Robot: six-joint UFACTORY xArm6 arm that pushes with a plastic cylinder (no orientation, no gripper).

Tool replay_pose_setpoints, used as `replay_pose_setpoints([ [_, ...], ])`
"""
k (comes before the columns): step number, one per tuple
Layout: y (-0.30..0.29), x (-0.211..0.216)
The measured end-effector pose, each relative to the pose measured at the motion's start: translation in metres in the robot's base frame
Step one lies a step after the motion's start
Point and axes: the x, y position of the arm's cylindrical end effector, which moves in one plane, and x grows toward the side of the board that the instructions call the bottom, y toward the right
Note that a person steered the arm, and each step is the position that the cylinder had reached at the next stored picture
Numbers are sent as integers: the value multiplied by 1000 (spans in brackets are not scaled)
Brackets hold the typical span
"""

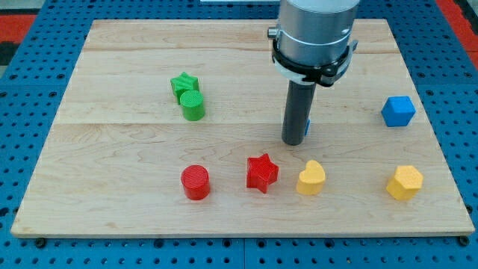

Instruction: Push blue triangle to the the blue cube

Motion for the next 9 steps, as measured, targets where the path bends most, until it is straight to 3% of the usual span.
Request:
replay_pose_setpoints([
  [5, -35, -15],
  [6, -1, -29],
  [8, 123, -41],
  [9, 91, -15],
])
